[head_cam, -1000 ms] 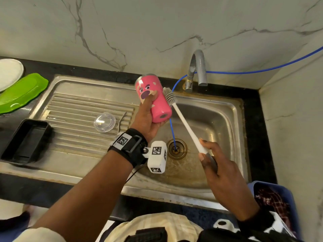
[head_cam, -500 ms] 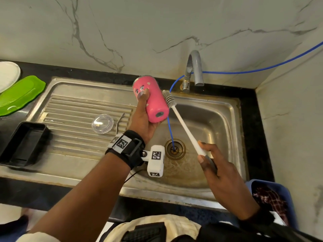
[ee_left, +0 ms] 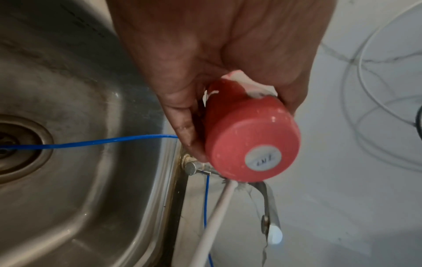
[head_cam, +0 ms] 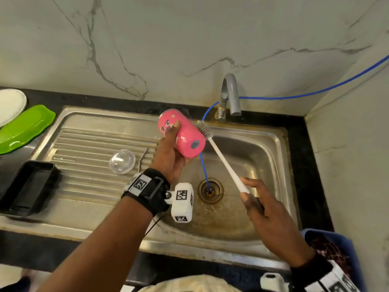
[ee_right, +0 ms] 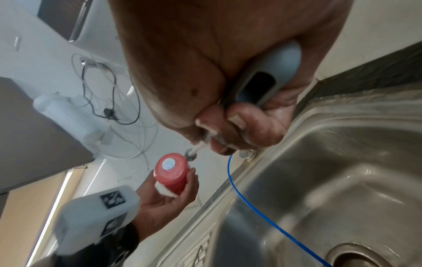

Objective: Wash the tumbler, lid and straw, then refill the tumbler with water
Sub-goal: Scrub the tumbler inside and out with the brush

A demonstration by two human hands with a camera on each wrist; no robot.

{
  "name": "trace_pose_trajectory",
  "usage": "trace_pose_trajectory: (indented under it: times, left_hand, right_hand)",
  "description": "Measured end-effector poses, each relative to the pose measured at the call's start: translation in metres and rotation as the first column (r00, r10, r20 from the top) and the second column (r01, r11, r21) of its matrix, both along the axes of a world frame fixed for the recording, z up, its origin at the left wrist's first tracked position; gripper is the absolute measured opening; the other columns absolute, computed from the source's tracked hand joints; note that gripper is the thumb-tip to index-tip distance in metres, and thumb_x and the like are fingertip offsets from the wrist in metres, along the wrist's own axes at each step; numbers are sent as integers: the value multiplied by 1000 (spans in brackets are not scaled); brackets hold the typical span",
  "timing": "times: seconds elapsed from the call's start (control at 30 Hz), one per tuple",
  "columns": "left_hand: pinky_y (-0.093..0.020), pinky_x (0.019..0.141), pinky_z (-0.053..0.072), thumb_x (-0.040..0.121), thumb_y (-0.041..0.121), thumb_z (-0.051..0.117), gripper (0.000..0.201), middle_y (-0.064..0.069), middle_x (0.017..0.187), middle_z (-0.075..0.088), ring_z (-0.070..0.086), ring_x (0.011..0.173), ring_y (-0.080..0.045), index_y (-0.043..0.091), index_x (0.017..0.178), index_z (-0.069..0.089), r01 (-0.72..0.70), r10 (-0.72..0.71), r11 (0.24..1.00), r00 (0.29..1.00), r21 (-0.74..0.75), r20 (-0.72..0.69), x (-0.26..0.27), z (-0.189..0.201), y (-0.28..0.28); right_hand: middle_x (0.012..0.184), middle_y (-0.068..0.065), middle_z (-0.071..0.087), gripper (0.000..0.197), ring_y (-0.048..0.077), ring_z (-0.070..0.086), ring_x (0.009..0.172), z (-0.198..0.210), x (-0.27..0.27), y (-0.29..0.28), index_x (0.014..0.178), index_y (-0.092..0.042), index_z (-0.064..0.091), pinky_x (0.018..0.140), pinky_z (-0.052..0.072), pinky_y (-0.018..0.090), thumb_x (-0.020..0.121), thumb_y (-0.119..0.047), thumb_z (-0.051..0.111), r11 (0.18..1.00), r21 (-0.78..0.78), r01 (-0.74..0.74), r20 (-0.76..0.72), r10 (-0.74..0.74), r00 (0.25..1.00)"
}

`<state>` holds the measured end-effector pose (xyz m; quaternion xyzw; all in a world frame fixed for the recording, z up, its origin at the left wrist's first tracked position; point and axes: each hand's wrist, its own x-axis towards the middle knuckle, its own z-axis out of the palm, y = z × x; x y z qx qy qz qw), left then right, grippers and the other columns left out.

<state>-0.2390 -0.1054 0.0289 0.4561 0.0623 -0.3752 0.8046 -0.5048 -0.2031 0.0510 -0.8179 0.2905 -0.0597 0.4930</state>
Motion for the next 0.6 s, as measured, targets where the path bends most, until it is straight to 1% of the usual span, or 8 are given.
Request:
trace_pose_trajectory:
  times: [0.07, 0.1, 0.23, 0.33, 0.4, 0.5, 0.53, 0.6]
  left_hand:
    - [-43, 79, 63, 88, 50, 80, 84, -21, 139, 65, 69, 122, -36, 14, 153, 41, -34, 34, 999, 999, -5, -4, 5, -2, 1]
    - [-43, 78, 63, 82, 51, 83, 92, -21, 141, 63, 69, 122, -36, 15, 153, 39, -41, 41, 999, 999, -3, 0, 8, -3, 2]
    - [-41, 76, 63, 72, 55, 88, 105, -23, 142, 62, 70, 118, -36, 13, 154, 39, -14, 14, 1000, 999, 16, 29, 11, -7, 9]
    - [-32, 67, 61, 72, 58, 86, 103, -21, 124, 68, 74, 92, -25, 9, 152, 45, -9, 5, 999, 996, 52, 86, 6, -10, 12]
    - [-31, 67, 60, 76, 56, 85, 95, -21, 117, 67, 72, 89, -23, 4, 148, 51, 2, -6, 999, 994, 37, 105, 1, -9, 13]
    - [-44, 84, 64, 83, 55, 83, 91, -33, 132, 63, 70, 108, -37, -2, 146, 51, 83, -82, 997, 990, -5, 113, -7, -8, 15]
    - [-49, 94, 62, 85, 54, 82, 88, -35, 134, 62, 68, 113, -41, -3, 146, 51, 113, -112, 994, 987, -4, 114, -10, -8, 16]
    - [-49, 103, 55, 87, 54, 79, 84, -31, 128, 67, 70, 111, -37, -2, 144, 53, 141, -142, 990, 986, 24, 91, -16, -8, 18]
  right_hand:
    - [70, 10, 54, 30, 24, 49, 56, 2, 8, -8, 130, -57, 51, 53, 45, 32, 100, -52, 51, 1000, 20, 13, 3, -13, 1000]
    - [73, 9, 58, 32, 25, 54, 58, 4, 13, -10, 129, -56, 52, 54, 48, 33, 97, -55, 53, 999, 21, 26, 8, -27, 1000]
    - [76, -4, 63, 28, 8, 53, 54, 10, 42, -10, 112, -41, 62, 51, 44, 22, 90, -58, 63, 998, -2, 66, 89, -66, 994]
    - [75, -3, 63, 30, 6, 55, 57, 14, 69, -5, 103, -32, 62, 55, 43, 15, 87, -56, 72, 997, 16, 81, 166, -82, 983]
    - [78, -6, 65, 43, 6, 61, 66, 17, 88, -1, 112, -34, 62, 64, 48, 16, 80, -60, 77, 996, 27, 82, 211, -86, 974]
    - [109, -20, 71, 74, -4, 68, 100, 19, 115, 0, 135, -38, 57, 87, 54, 19, 70, -60, 87, 991, 119, 63, 255, -92, 963]
    - [116, -20, 70, 81, -5, 67, 105, 20, 122, 0, 138, -39, 55, 89, 55, 20, 68, -58, 90, 988, 146, 57, 261, -94, 961]
    - [116, -18, 69, 89, -8, 68, 101, 22, 132, -2, 140, -38, 51, 81, 55, 14, 64, -55, 94, 983, 168, 68, 265, -111, 958]
